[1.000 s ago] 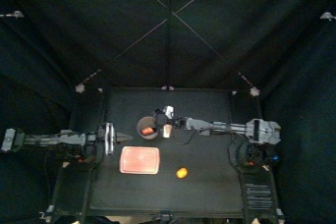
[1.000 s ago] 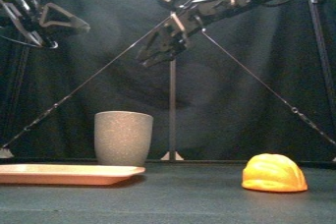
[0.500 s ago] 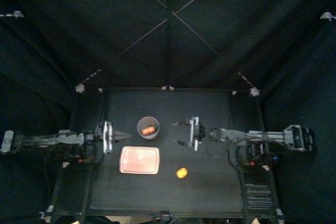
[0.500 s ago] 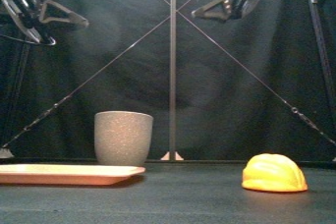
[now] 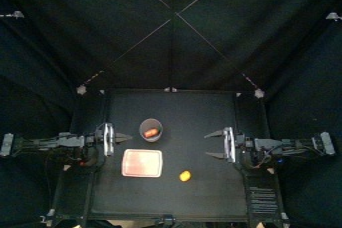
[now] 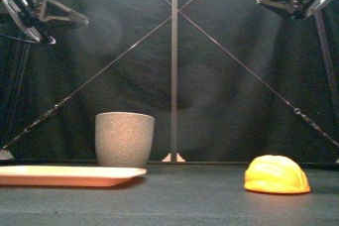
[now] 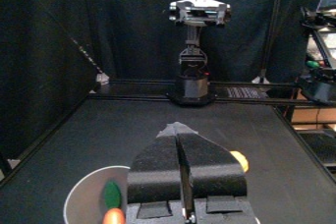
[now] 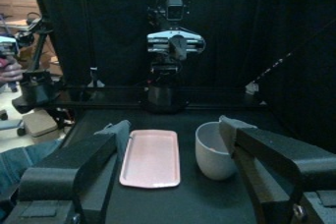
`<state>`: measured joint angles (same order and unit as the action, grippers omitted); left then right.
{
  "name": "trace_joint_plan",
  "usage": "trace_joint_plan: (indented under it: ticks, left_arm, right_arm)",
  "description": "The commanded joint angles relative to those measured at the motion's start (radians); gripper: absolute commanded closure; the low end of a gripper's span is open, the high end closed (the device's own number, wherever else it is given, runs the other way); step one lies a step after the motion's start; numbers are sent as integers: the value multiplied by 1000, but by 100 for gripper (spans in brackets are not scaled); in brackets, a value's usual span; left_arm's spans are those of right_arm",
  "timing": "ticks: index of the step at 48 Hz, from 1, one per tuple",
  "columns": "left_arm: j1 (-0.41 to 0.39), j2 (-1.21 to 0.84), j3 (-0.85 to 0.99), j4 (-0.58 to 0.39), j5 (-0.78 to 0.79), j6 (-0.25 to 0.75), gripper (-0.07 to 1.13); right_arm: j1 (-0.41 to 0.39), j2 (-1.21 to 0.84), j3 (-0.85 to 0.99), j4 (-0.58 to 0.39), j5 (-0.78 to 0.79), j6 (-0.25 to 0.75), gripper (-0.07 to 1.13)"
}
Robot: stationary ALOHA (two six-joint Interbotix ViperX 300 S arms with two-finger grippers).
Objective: Pick the carrot then place it in the grey bowl
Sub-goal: Drop carrot in the grey bowl and return to neutral
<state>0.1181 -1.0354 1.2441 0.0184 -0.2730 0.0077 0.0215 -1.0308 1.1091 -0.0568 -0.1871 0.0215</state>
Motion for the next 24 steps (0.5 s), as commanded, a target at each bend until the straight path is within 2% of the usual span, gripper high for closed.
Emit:
trace_joint_plan:
  ticks: [1,24]
  left_arm:
    - [3,0,-31,6,-5,0,109]
    - [3,-6,-31,12,-5,-2,109]
  right_arm:
    - [0,-15,31,6,-17,-3,1]
    - [-49,-40,103,66,-18,-3,1]
